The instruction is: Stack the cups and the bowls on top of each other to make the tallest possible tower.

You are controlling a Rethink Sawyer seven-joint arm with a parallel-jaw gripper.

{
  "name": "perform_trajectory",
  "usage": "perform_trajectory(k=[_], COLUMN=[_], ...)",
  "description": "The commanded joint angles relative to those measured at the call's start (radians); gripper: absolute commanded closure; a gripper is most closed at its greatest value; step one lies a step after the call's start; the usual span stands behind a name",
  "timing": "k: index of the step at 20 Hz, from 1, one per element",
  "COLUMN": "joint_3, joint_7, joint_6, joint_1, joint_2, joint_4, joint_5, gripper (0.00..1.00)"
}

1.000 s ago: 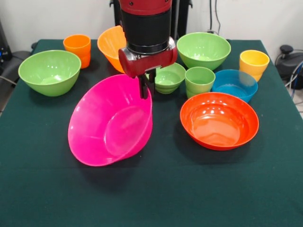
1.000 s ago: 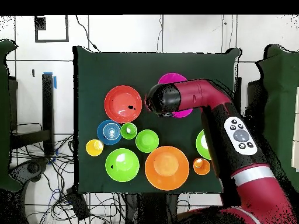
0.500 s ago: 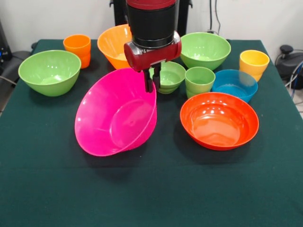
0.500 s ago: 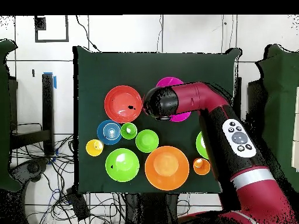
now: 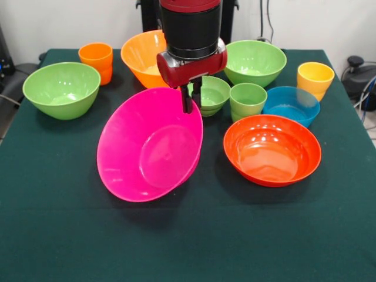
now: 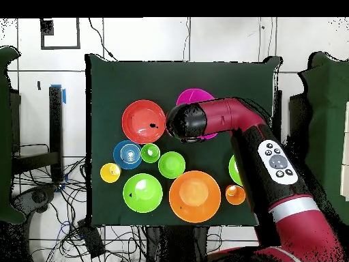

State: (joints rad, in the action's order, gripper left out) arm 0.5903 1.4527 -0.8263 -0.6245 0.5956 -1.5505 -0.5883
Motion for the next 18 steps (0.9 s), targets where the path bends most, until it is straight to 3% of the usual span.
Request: perform_trajectory(k=[1,18], joint_3=[0.043,0.051], joint_7=[-0.167,-0.185], joint_6=[-0.066,-0.053], joint_1=[-0.003,-0.009], joint_2=[-0.017,-0.039], joint_4=[-0.024,-0.004], joint_5=[-0.006,-0.02], gripper=[1.0,1.0])
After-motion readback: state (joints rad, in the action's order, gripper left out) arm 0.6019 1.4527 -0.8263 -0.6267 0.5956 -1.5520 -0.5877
